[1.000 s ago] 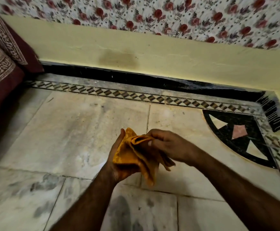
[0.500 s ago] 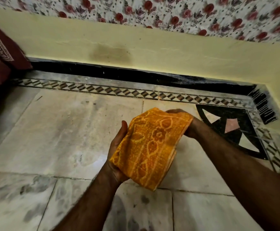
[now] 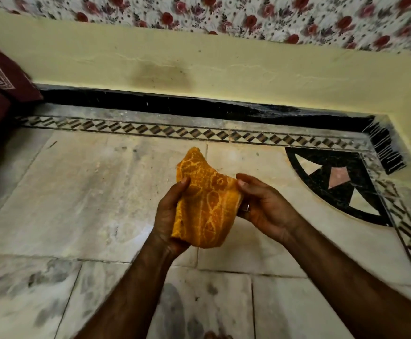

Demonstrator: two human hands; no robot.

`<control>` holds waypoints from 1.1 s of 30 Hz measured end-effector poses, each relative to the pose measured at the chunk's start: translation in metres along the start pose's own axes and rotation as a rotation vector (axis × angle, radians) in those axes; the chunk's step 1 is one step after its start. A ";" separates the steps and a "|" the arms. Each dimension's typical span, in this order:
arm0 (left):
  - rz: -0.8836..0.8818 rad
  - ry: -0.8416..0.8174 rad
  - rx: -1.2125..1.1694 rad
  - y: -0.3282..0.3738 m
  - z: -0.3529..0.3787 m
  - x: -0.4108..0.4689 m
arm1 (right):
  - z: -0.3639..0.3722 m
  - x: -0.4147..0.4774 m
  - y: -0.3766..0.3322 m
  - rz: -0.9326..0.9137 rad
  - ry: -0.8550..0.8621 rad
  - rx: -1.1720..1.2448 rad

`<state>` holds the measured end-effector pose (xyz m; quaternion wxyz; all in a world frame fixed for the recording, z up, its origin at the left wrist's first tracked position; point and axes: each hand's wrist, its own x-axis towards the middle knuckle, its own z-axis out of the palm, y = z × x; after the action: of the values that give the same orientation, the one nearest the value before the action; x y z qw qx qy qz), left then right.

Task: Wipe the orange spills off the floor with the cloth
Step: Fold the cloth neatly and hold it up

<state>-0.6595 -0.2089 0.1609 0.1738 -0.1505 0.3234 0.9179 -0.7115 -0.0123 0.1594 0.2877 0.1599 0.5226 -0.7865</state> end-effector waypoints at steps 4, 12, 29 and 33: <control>0.110 0.220 0.346 0.018 -0.001 0.005 | 0.004 -0.006 -0.010 -0.205 0.008 -0.168; 0.279 0.307 0.549 0.018 -0.012 0.012 | -0.005 -0.012 -0.022 -0.366 -0.031 -0.442; 0.677 0.231 0.858 0.047 0.015 -0.016 | 0.011 -0.028 -0.050 -0.586 0.172 -1.082; 0.706 0.219 0.903 0.054 0.024 -0.019 | 0.015 -0.043 -0.064 -0.605 0.104 -0.934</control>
<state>-0.6688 -0.2375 0.2157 -0.1302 -0.0385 0.7294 0.6704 -0.7166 0.0043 0.2358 0.0633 -0.1032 0.8517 -0.5099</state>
